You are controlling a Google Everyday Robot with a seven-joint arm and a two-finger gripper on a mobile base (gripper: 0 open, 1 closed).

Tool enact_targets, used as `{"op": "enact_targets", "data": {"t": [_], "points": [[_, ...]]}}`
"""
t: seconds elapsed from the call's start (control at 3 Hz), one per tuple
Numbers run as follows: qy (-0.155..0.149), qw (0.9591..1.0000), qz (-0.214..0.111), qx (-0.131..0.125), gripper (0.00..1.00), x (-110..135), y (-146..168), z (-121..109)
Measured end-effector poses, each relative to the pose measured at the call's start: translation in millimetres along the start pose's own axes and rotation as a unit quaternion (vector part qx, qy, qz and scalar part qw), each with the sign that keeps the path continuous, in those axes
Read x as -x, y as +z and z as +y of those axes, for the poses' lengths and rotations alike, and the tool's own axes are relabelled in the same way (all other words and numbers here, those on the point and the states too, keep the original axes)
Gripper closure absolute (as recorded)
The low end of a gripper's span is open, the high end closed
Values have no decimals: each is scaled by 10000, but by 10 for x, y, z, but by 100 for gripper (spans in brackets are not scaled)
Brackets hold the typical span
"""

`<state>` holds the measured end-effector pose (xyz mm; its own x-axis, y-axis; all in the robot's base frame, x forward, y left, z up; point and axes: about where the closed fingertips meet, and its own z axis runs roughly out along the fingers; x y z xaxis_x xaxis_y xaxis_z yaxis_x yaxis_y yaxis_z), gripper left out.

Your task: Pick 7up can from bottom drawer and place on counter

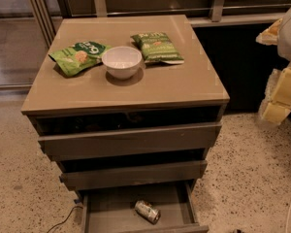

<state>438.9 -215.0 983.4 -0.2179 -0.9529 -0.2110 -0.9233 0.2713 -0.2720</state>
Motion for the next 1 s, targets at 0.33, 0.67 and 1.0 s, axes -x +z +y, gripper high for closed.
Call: {"op": "enact_targets", "data": {"t": [0.33,0.67,1.0], "points": [[1,10000,0,0,0,0,1,0],[59,9999,-34,95,0,-17,159,81],[111,9997,-207,117,0,7,353,244]]}}
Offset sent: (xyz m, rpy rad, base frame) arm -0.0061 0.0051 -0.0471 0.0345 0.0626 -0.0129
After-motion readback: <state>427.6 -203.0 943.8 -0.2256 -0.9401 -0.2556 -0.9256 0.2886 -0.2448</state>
